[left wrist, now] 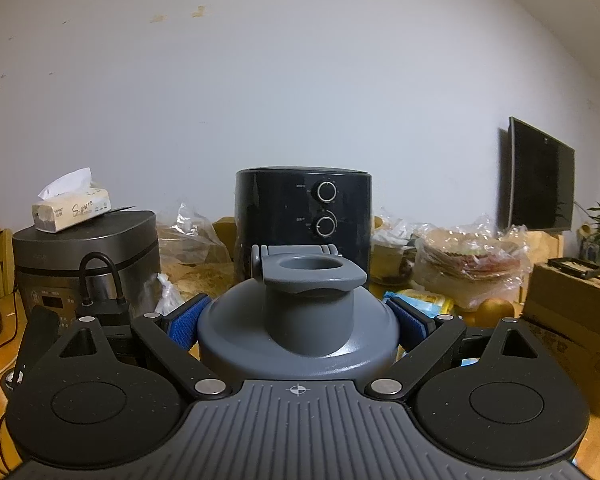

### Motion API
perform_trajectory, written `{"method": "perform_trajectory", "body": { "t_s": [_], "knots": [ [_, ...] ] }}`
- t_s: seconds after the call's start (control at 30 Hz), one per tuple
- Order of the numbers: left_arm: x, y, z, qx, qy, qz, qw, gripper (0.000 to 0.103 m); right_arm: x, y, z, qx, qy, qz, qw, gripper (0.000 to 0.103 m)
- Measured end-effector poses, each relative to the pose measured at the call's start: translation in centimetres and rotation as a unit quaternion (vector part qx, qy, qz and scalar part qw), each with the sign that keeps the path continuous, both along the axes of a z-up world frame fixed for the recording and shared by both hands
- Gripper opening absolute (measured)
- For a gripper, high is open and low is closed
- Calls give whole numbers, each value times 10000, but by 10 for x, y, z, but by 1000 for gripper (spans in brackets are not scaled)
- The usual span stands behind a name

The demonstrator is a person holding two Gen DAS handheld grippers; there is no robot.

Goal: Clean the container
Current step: 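Hold the bottle with the left gripper while the right tool approaches the blue cloth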

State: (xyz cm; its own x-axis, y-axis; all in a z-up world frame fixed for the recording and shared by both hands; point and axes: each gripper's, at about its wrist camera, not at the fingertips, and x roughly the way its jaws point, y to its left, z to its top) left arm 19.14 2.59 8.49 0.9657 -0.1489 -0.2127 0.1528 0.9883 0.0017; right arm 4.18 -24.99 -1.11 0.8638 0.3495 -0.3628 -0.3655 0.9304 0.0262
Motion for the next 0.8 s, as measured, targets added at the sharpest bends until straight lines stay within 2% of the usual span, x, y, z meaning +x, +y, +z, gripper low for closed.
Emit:
{"method": "perform_trajectory", "body": {
  "t_s": [0.8],
  "knots": [
    [-33, -6, -4, -21, 7, -142, 9999, 94, -3, 5, -1, -58, -6, 107, 9999, 103]
  ]
}}
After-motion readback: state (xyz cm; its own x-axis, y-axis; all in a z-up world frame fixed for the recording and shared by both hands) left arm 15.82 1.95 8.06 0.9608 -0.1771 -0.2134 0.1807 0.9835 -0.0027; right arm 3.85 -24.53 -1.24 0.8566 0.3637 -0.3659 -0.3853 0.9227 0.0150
